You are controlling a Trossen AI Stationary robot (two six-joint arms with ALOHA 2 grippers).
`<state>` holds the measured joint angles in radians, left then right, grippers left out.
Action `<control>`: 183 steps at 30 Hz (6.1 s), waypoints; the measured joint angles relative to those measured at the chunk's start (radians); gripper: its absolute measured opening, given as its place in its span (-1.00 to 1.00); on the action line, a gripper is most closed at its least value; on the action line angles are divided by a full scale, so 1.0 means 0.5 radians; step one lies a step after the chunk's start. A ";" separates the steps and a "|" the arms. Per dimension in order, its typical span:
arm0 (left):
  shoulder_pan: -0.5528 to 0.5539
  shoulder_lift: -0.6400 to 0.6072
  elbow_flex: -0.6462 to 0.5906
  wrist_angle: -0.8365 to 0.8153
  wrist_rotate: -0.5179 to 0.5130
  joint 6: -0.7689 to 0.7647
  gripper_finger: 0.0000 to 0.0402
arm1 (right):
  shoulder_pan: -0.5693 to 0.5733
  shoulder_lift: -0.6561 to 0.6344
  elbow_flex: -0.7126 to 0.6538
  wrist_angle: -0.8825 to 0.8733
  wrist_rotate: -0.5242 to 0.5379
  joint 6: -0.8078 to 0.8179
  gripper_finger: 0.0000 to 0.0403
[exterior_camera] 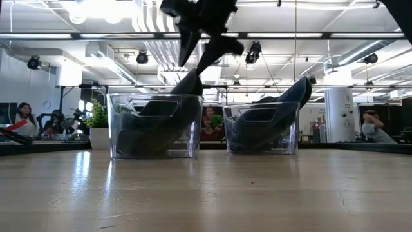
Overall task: Pick & Place hat
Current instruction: Put the black cap into the left transparent bin, then return to Home Position
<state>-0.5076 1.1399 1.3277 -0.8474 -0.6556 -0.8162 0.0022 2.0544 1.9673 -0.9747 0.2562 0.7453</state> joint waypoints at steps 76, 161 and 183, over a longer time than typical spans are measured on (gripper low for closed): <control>1.006 -0.790 -1.418 1.711 1.235 0.545 -0.12 | 0.767 -2.928 -3.644 3.068 -0.320 -0.353 0.02; 1.590 -1.504 -2.629 1.767 1.673 0.569 -0.12 | 0.659 -3.935 -3.914 2.448 -0.276 -1.608 0.02; 1.590 -1.504 -2.630 1.768 1.675 0.570 -0.12 | 0.531 -4.018 -3.916 2.060 -0.303 -1.479 0.02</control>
<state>0.2874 0.3878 0.0128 0.0368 0.1818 -0.5312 0.2676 0.0454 0.0093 0.0554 0.1047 0.0058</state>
